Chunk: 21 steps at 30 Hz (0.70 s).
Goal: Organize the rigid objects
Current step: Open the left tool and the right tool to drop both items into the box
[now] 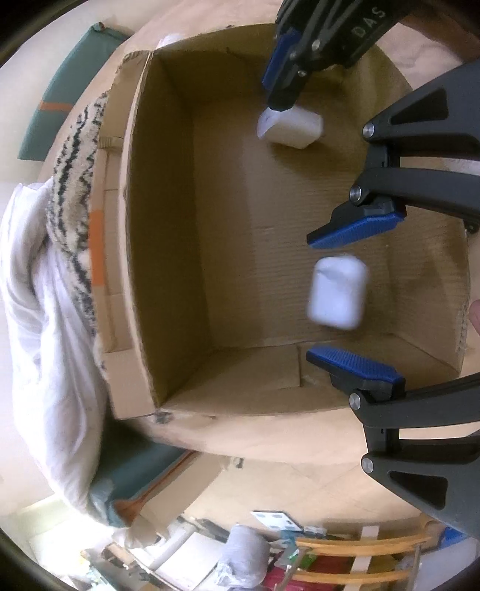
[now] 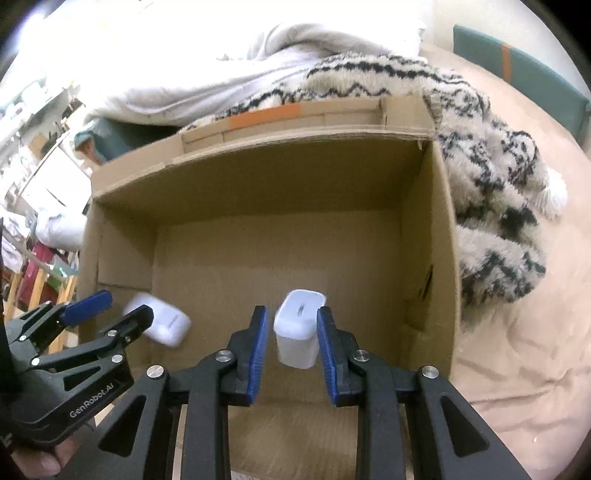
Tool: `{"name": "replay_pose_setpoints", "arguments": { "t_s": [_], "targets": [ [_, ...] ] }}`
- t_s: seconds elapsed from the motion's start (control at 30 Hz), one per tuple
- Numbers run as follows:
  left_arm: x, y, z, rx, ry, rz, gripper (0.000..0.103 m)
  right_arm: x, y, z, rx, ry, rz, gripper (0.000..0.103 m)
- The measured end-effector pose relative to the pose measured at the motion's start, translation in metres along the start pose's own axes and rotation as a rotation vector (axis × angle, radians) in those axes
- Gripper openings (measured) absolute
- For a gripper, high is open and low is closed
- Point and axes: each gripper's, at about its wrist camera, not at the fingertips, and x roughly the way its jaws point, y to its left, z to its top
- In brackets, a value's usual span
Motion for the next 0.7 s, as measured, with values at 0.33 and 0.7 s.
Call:
{"name": "replay_pose_setpoints", "arguments": {
  "t_s": [0.33,0.7],
  "targets": [
    [-0.003,-0.001,0.002,-0.008,0.012,-0.029,0.088,-0.016,-0.002,0.009,0.039,-0.079,0.073,0.09],
    [-0.031,0.01,0.005,-0.06,-0.026,-0.076,0.092,-0.043,-0.01,0.012,0.075,-0.203,0.077,0.103]
  ]
}}
